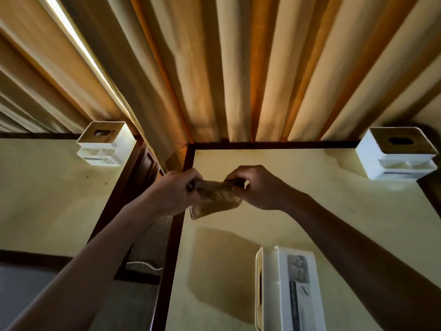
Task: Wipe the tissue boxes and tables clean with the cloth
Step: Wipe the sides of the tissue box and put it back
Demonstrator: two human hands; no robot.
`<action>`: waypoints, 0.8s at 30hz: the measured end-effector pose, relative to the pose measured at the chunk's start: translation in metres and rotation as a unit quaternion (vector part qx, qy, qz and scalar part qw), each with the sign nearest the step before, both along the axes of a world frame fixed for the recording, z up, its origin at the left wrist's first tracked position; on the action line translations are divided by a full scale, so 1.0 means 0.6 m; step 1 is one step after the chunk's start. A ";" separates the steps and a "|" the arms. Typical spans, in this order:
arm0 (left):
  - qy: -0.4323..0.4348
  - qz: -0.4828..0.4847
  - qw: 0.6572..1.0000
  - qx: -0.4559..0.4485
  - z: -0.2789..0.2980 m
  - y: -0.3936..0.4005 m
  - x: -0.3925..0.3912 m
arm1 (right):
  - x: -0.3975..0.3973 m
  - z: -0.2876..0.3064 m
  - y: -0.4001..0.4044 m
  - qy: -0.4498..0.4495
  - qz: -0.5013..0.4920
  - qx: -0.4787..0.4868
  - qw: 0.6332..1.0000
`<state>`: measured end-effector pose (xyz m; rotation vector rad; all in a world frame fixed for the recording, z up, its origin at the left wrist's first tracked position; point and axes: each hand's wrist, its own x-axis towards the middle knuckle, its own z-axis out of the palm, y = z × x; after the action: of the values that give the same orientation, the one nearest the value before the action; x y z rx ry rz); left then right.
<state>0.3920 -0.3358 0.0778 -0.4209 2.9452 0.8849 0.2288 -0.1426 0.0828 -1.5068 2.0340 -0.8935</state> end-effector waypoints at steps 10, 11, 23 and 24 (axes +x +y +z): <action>-0.041 0.053 0.997 0.027 0.042 0.203 0.208 | 0.187 0.035 0.189 -0.046 0.012 -0.023 0.999; -0.051 0.052 0.997 0.022 0.040 0.222 0.224 | 0.204 0.029 0.205 -0.047 0.014 -0.018 0.999; -0.225 -0.067 0.969 -0.073 -0.078 0.302 0.300 | 0.340 -0.110 0.275 0.117 0.055 0.144 0.981; -0.217 -0.072 0.969 -0.097 -0.089 0.300 0.298 | 0.347 -0.122 0.271 0.163 0.057 0.151 0.973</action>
<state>0.5705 -0.1555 0.0242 -0.3473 2.6184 0.4223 0.4371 0.0201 0.0098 -1.6543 2.1598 -0.2856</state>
